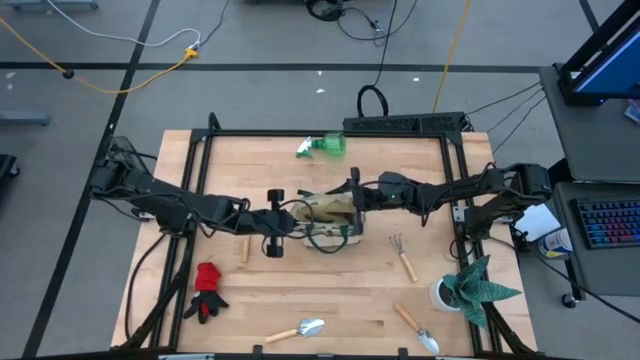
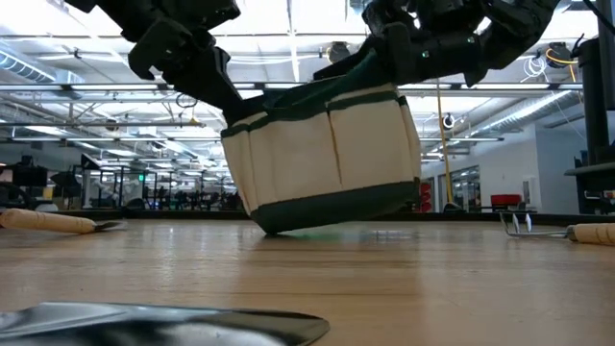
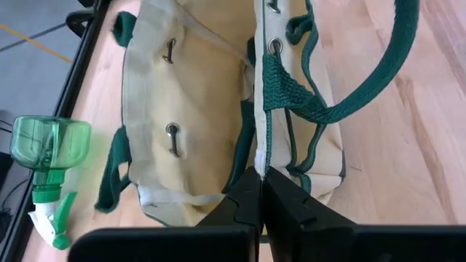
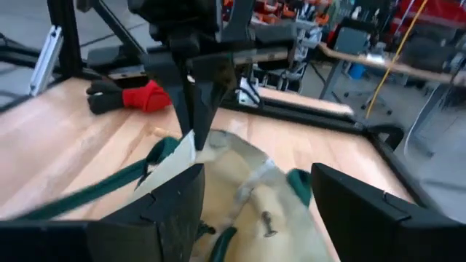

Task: Pick & Place Garden tools in Gardening bag
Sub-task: Adjust the brown gardening bag

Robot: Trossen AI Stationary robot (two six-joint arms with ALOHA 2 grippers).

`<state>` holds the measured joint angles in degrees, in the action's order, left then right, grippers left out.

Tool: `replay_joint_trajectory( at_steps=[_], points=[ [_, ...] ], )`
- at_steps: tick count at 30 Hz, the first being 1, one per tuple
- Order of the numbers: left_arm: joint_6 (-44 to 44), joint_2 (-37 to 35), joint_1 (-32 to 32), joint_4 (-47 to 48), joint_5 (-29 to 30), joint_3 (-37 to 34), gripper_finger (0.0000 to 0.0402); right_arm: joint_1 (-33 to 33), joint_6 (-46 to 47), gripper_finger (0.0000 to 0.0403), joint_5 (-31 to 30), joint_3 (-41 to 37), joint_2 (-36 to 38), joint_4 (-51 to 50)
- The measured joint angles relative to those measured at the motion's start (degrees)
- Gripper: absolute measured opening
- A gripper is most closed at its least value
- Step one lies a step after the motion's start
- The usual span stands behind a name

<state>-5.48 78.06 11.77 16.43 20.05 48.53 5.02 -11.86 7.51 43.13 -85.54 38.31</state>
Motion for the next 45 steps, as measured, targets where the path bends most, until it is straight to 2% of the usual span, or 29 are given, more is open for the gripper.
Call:
replay_joint_trajectory(
  at_steps=[7,15,21,23,30,34,41,45],
  points=[
    [-0.1,0.0,0.0,0.0,0.0,0.0,0.0006,0.0,9.9,0.0244,0.0,0.0,0.0,-0.9],
    [0.7,0.0,0.0,0.9,1.0,0.0,0.0004,0.0,14.5,0.0244,0.7,0.0,0.0,-1.2],
    [1.3,0.0,0.0,3.3,2.2,-0.3,0.0004,0.2,20.4,0.0244,13.7,0.0,0.2,0.6],
    [1.8,-0.1,0.0,3.3,2.5,-0.2,0.0004,0.2,20.7,0.0244,15.4,0.0,0.2,0.9],
    [3.4,0.0,0.0,3.4,1.7,-0.2,0.0004,0.7,18.4,0.0244,15.3,0.0,0.5,1.3],
    [4.9,0.0,0.0,3.2,1.0,-0.1,0.0017,1.1,18.1,0.0244,15.1,0.0,0.5,1.2],
    [5.4,0.0,0.0,3.0,-0.4,-0.1,0.0025,1.4,14.1,0.0244,15.0,0.0,0.5,-2.5],
    [5.9,-0.1,0.0,2.9,-0.4,-0.1,0.0025,1.4,12.9,0.0244,10.6,0.0,0.5,-6.2]
  ],
)
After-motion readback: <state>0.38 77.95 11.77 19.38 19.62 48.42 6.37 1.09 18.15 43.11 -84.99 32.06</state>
